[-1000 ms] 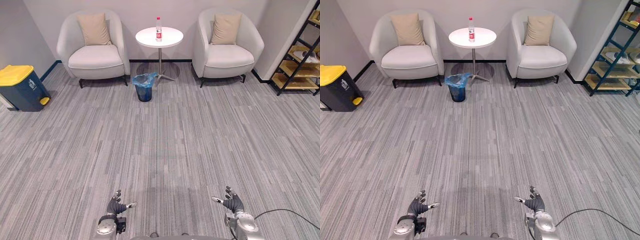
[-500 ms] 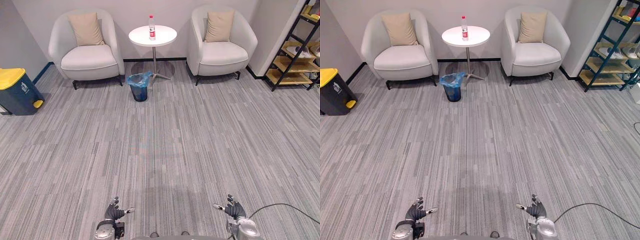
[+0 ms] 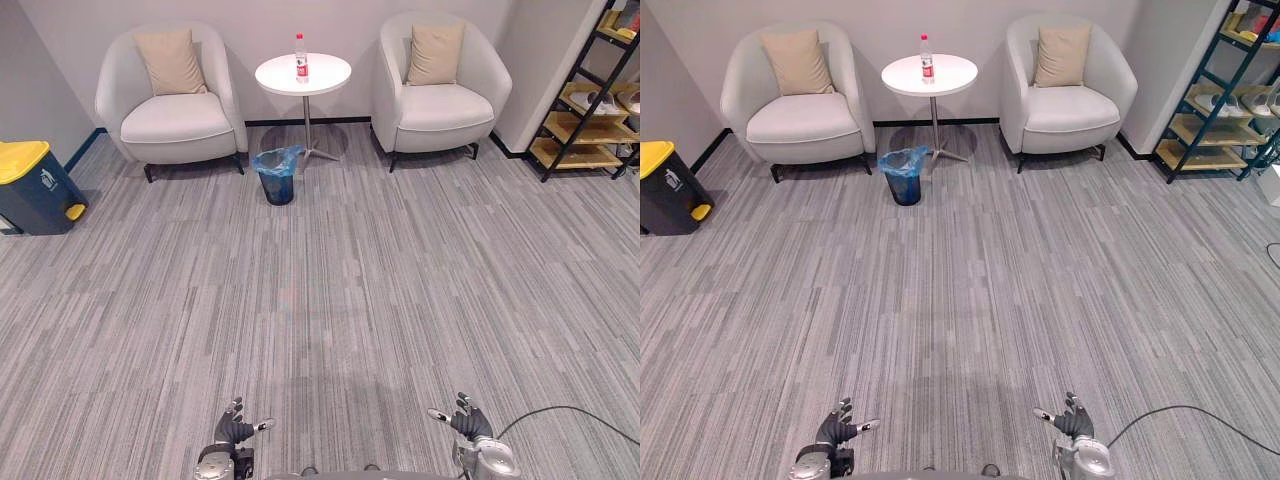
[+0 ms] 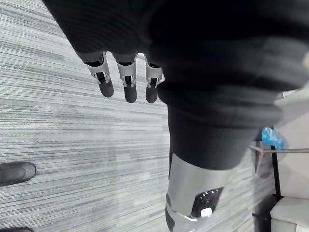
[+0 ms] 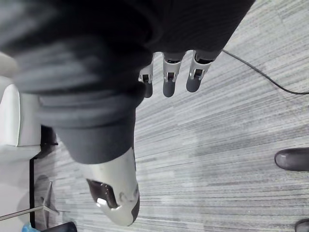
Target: Gather rubbish on tea table into small bin, then transfer packed bag to large trash can.
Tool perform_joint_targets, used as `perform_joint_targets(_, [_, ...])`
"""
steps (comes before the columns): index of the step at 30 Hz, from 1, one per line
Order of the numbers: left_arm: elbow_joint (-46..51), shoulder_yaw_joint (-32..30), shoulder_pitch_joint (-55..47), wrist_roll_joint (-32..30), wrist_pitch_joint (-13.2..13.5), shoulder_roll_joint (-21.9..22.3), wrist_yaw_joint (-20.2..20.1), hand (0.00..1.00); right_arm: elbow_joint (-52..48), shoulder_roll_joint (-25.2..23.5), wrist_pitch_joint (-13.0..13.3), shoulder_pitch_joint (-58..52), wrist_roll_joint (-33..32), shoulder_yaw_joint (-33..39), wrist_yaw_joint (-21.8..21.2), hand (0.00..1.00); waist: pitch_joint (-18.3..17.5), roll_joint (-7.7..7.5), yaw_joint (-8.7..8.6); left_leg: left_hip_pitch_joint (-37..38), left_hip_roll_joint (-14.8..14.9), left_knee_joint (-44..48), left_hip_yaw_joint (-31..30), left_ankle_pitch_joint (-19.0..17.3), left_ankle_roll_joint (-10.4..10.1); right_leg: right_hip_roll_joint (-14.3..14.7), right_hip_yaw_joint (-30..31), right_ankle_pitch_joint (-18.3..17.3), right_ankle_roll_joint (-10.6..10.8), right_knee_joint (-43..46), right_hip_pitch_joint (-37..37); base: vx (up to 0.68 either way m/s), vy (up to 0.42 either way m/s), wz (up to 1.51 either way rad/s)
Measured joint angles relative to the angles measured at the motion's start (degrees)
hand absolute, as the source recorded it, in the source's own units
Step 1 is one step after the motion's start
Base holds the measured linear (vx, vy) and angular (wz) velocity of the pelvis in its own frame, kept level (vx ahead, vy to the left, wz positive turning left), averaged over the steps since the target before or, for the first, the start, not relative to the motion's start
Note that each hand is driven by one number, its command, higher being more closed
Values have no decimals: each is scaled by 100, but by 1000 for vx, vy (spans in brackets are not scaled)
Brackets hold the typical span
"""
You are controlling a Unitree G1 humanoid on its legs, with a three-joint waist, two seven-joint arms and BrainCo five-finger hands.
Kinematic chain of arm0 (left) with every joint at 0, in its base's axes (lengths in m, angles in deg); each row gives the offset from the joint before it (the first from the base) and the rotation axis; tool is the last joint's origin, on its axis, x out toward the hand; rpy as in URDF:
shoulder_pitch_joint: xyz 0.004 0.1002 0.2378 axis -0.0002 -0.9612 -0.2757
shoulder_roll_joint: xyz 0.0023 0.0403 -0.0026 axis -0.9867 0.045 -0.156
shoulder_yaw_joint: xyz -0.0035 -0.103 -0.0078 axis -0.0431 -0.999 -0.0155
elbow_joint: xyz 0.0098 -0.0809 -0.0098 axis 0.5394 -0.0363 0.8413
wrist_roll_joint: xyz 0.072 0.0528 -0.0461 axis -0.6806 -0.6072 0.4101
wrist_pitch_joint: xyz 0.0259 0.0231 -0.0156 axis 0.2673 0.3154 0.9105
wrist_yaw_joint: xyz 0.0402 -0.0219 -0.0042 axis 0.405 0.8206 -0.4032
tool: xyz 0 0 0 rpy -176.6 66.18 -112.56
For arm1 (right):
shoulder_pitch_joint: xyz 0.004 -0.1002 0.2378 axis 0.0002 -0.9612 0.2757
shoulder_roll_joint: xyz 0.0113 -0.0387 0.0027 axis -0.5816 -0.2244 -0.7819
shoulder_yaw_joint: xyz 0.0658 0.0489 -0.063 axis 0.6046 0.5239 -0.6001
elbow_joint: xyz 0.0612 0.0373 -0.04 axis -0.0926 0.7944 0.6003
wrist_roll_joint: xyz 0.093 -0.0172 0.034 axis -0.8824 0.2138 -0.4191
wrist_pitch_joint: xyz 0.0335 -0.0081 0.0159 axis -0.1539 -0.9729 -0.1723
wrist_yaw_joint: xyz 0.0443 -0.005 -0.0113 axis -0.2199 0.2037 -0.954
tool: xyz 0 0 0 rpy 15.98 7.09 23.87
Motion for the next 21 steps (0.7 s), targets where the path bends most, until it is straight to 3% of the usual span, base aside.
perform_joint_targets(9, [189,158,-27,2,-9,18,-1,0,-172,-8,0,2,-22,6,7,0,-2,1,12,-115,5,40,36,-58,24,6,37,-14,16,8,-111,-1,-1,-2])
perform_joint_targets(13, [469,158,-61,4,-9,14,1,0,-377,-5,6,129,-64,101,24,0,14,31,34,-458,68,560,222,-353,94,6,210,-174,133,399,-446,12,10,-24])
perform_joint_targets(16, [685,182,-116,119,-27,10,4,0,-415,-12,7,253,-62,96,34,0,46,52,23,-587,82,985,353,-677,149,-47,313,-731,265,1411,-897,41,54,-21])
perform_joint_targets(18, [790,280,-117,131,-42,4,6,0,-436,-12,7,270,-62,87,59,0,102,89,35,-622,80,1262,440,-914,221,-153,187,-1083,619,2465,-1314,42,74,-20])
perform_joint_targets(21, [825,393,-112,156,-48,-59,15,0,-469,-51,6,286,-61,30,112,0,249,114,20,-467,50,1376,460,-1178,241,-370,-205,-1116,625,4074,-2008,82,66,-8])
